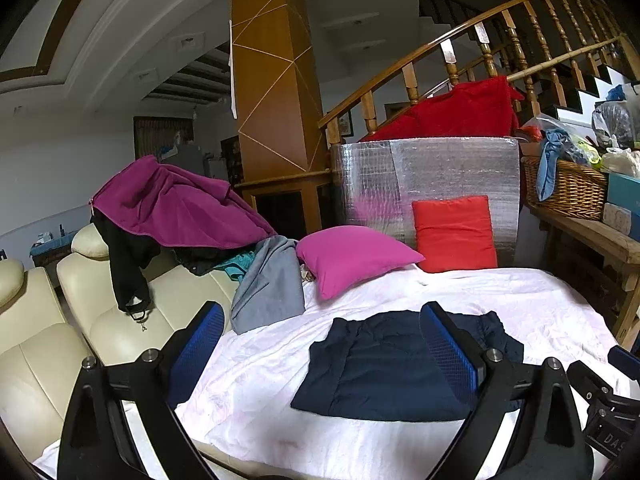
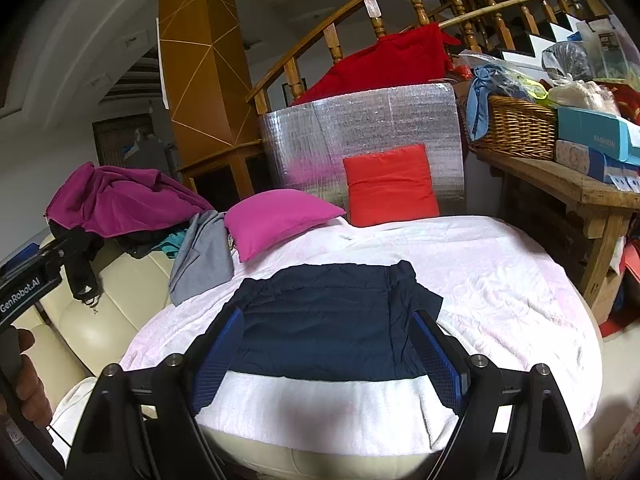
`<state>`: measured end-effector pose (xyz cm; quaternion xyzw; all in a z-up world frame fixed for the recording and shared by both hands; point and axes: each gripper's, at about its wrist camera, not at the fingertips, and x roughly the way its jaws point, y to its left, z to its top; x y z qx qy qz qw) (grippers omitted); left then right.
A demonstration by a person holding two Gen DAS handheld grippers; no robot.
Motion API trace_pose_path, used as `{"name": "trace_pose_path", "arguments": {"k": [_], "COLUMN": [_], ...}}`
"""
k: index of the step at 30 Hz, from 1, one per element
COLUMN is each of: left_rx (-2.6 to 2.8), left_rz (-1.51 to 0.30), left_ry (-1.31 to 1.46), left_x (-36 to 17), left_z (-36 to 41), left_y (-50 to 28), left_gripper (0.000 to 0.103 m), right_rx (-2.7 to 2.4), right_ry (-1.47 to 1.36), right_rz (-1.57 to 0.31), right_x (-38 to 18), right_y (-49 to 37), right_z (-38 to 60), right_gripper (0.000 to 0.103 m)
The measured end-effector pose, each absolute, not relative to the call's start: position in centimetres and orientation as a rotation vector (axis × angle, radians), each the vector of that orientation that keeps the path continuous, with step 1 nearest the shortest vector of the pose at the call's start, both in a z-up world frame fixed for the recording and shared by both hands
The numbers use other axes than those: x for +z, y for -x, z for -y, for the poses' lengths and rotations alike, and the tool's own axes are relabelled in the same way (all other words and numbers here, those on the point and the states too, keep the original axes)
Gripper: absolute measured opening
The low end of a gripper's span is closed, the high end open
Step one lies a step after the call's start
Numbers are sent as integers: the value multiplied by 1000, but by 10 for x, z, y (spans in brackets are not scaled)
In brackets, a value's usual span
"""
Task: Fold large clothes
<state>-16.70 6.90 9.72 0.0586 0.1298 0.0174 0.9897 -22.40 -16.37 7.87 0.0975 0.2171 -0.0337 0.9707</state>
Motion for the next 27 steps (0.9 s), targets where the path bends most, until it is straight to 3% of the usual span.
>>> {"name": "trace_pose_path", "arguments": {"k": [27], "left_rx": [60], "left_rz": [-263], "left_ry": [-101], "left_x": [95], "left_z": [-90], "left_y": [165], "left_gripper": [99], "right_rx": [-94], "right_ry": [-149], "right_rz": [-432], "right_x": [77], "right_y": [222], "right_z": [146], "right_gripper": [90]}}
